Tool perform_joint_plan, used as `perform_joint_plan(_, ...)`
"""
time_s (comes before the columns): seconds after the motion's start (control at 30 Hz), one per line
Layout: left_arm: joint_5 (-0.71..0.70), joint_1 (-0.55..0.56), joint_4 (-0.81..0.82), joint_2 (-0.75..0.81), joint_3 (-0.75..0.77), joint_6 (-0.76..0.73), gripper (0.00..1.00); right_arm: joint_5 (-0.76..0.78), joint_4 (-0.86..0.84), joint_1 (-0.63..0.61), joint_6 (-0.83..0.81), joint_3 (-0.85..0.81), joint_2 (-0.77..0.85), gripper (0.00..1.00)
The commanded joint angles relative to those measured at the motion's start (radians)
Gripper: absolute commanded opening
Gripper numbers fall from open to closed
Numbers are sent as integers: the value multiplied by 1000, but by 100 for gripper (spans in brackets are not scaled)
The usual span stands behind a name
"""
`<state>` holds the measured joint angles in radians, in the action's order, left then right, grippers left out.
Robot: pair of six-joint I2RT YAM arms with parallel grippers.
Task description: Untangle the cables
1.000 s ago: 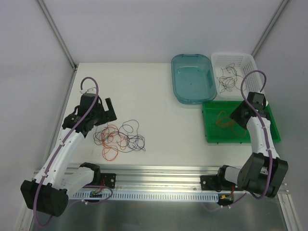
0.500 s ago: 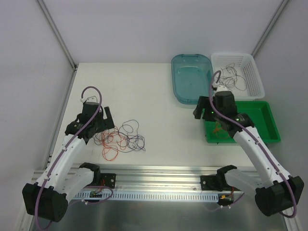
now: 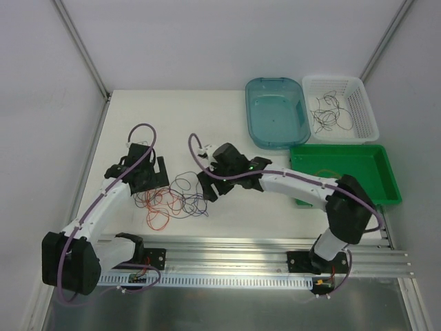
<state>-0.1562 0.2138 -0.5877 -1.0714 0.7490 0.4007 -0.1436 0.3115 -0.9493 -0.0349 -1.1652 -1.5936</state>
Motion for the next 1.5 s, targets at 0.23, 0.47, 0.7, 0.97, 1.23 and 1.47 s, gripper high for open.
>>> perform_joint_plan(0.23,20,-10,-8,-174,21,29,95,18,-118,-97,-54,-214,-330,71)
perform_joint_plan(0.47,26,-10,-9,-307,52,13,73,68,-115,-100,-57,-140,-276,18)
perform_joint_plan(0.7,-8,-11,-9,-432,104,1,21,235,39,-65,-66,12,45,1)
perform_joint_plan(0.97,-3,-11,-11,-463,119,-2,3,436,329,20,-117,-62,454,1)
perform_joint_plan(1.23,-2,-11,-14,-467,122,-2,2,418,423,46,-135,-182,598,1)
perform_joint_plan(1.47,35,-11,-14,-447,119,-8,0,328,365,47,-63,-23,551,1)
